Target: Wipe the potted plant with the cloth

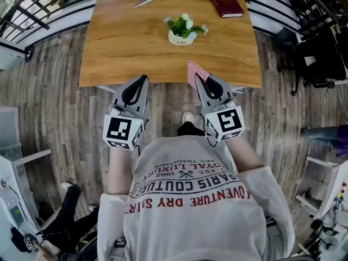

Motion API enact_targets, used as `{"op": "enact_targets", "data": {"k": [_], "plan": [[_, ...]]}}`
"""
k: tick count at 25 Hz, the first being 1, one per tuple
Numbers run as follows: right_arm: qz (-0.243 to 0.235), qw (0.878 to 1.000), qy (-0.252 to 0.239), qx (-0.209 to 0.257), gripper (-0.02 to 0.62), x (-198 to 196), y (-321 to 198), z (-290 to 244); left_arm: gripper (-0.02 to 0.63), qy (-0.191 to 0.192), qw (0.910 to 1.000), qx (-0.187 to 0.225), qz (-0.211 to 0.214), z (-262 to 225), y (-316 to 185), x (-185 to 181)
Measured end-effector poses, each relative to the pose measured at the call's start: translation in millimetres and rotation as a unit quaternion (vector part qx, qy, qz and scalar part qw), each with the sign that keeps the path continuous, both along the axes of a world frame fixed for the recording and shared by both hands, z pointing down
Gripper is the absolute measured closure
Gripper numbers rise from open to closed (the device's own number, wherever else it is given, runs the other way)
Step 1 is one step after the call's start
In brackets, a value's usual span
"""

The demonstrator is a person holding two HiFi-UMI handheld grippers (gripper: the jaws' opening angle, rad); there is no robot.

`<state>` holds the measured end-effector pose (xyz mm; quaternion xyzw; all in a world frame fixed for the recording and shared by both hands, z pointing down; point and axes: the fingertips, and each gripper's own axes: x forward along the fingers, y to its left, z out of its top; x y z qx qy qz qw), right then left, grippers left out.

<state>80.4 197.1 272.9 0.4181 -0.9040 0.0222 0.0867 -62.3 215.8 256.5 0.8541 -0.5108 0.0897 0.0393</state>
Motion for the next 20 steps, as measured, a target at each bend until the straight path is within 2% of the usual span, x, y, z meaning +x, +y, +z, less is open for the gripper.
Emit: {"op": "enact_targets", "data": {"k": [5,9,12,17,20], "plan": [[-0.036,0.999,0.01,-0.017,0.553,26.9,-61.2,11.8,0.591,0.019,0.9994,-0.015,-0.025,11.2,-62.0,31.5],[-0.063,0.997,0.018,-0.043,0.552,36.9,-88.5,31.1,0.591,0.015,0.9991,-0.03,-0.024,28.2,-96.2,49.7],[-0.076,0.995,0.023,-0.064,0.552,36.4,-100.4,48.5,0.591,0.021,0.9982,-0.054,-0.014,46.3,-116.9,58.1],[-0.092,0.99,0.035,-0.102,0.553,19.2,-117.7,80.0,0.591,0.008,0.9953,-0.096,0.011,84.3,-156.9,56.4],[-0.092,0.987,0.046,-0.125,0.552,10.0,-129.3,100.5,0.591,-0.015,0.992,-0.12,0.035,107.2,-182.5,55.7]]}}
